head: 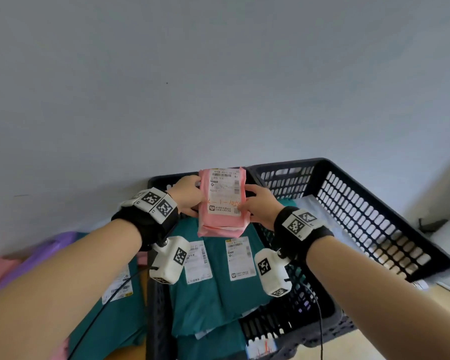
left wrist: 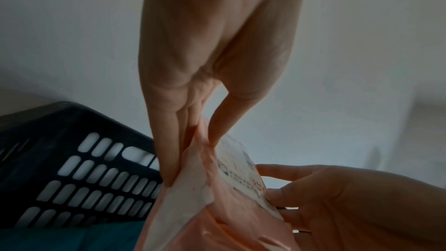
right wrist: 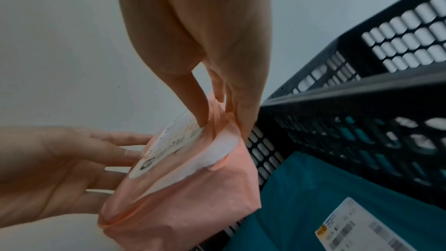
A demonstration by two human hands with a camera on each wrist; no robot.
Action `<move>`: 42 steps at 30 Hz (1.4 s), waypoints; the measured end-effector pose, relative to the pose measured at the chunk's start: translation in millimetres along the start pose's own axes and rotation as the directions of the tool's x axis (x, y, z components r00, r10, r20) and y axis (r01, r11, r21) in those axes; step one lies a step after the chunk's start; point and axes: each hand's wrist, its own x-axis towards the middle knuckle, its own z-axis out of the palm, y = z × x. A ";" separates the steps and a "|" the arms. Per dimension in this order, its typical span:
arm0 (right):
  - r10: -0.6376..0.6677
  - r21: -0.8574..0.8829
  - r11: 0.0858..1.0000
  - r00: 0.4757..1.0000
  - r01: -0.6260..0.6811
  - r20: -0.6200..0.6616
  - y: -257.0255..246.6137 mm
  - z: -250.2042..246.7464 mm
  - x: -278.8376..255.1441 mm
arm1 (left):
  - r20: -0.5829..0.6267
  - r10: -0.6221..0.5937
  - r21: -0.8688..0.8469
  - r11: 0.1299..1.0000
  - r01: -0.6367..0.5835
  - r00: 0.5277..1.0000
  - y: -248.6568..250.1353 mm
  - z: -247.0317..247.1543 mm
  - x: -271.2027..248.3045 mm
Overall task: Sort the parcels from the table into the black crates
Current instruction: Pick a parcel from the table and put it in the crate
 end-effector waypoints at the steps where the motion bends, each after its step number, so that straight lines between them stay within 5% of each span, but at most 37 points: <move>1: 0.008 -0.006 1.000 1.000 -0.008 0.023 2.5 3.5 11.8 | -0.016 -0.028 0.024 0.999 0.029 0.999 -3.5 0.0 9.3; 14: 0.177 -0.061 0.984 0.954 -0.167 0.240 63.1 55.5 108.2 | -0.126 -0.318 0.327 0.881 0.342 0.940 -70.7 26.8 92.8; 25: 0.178 -0.080 0.984 0.940 -0.161 0.290 110.5 101.3 142.7 | -0.236 -0.544 0.140 0.801 0.582 0.805 -168.2 50.2 149.1; 27: 0.176 -0.089 0.984 0.940 -0.157 0.291 116.7 106.2 145.6 | -0.275 -0.480 0.227 0.810 0.542 0.833 -138.1 54.6 123.5; 37: 0.148 -0.192 0.977 0.945 -0.094 0.293 137.1 109.8 154.2 | -0.244 -0.506 0.257 0.789 0.559 0.827 -147.4 69.6 125.9; 42: -0.036 -0.273 0.955 0.958 0.117 0.285 138.4 112.1 150.8 | -0.226 -0.467 0.324 0.791 0.518 0.855 -154.7 67.8 127.7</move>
